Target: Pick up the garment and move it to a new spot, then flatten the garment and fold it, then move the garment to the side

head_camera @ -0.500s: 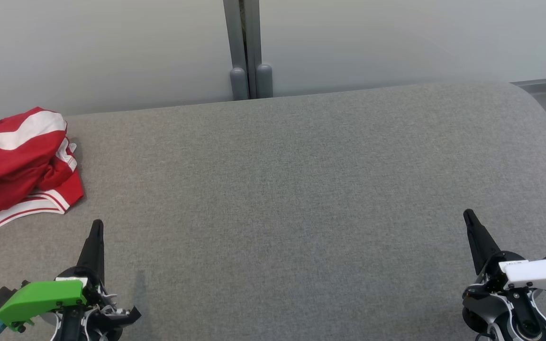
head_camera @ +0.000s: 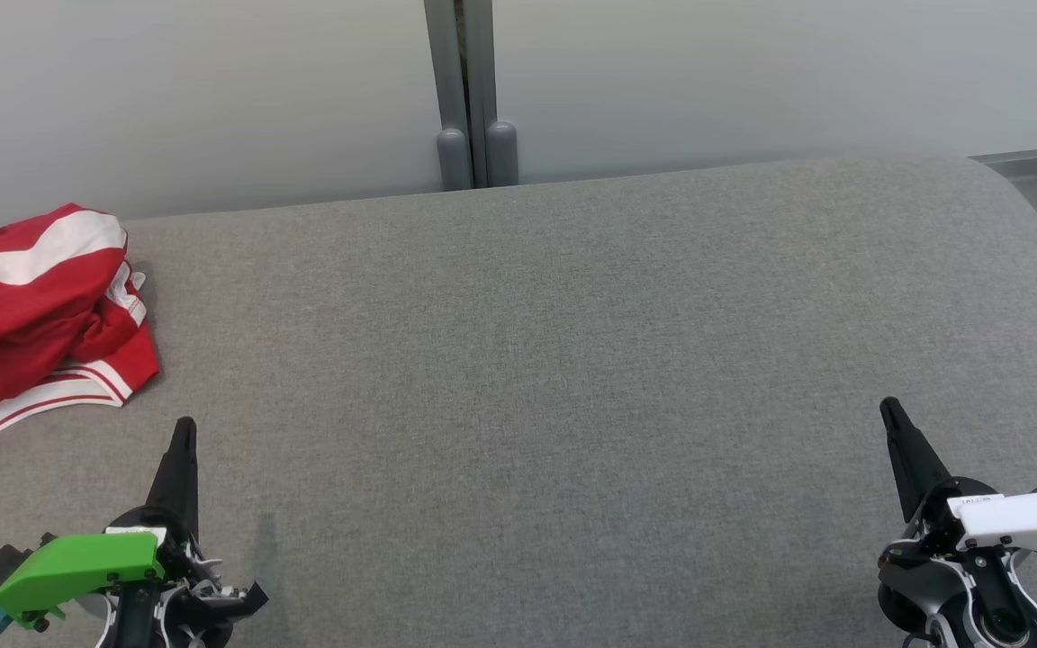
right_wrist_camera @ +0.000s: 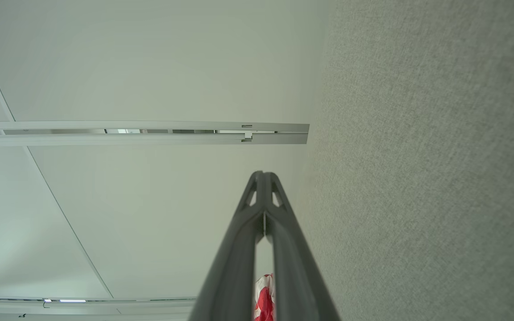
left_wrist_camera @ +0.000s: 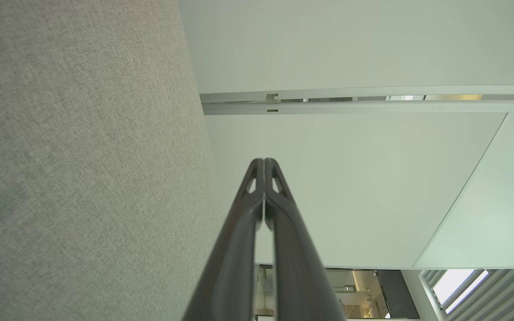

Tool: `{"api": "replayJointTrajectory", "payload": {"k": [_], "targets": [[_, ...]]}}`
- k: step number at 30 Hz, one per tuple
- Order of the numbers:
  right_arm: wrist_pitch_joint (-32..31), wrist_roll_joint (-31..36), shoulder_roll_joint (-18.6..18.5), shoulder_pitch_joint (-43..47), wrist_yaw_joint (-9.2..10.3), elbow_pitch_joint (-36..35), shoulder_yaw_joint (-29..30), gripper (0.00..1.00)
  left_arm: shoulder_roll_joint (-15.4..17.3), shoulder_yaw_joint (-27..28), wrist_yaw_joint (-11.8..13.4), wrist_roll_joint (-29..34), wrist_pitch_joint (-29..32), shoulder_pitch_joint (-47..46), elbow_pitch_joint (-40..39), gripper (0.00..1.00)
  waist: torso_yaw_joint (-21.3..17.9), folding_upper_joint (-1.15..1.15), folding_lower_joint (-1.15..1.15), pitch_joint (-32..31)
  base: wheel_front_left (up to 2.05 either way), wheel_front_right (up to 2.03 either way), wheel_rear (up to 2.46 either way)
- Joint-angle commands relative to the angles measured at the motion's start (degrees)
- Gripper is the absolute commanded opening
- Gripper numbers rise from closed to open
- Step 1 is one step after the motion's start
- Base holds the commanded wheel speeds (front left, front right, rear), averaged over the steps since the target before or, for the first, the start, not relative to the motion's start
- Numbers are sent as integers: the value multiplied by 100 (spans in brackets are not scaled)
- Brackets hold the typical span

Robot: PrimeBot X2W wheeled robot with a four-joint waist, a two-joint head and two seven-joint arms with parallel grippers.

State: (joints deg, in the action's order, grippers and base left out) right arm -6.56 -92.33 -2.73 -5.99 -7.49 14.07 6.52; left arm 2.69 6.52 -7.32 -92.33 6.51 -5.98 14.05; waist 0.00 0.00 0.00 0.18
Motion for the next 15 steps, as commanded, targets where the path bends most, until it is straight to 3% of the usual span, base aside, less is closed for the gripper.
{"api": "replayJointTrajectory", "payload": {"k": [1,10,11,12,13,15], "targets": [[-10,-18,-31,-43,0,-21,8,0,39,10,-40,-18,20,-61,-7,0,0,0,0,0,0,0,0],[-10,-18,-31,-43,0,-21,8,0,39,10,-40,-18,20,-61,-7,0,0,0,0,0,0,0,0],[3,3,8,12,0,24,-3,100,-5,-4,2,2,-3,9,27,100,0,0,0,0,0,0,0],[9,6,16,34,1,55,-11,0,-11,-13,5,4,-8,25,60,0,0,0,0,0,0,0,0],[3,3,41,95,2,126,-13,100,-25,-14,10,1,-3,84,137,100,0,0,0,0,0,0,0],[14,8,62,168,2,212,-28,100,-39,-39,11,6,-14,163,216,100,0,0,0,0,0,0,0]]}}
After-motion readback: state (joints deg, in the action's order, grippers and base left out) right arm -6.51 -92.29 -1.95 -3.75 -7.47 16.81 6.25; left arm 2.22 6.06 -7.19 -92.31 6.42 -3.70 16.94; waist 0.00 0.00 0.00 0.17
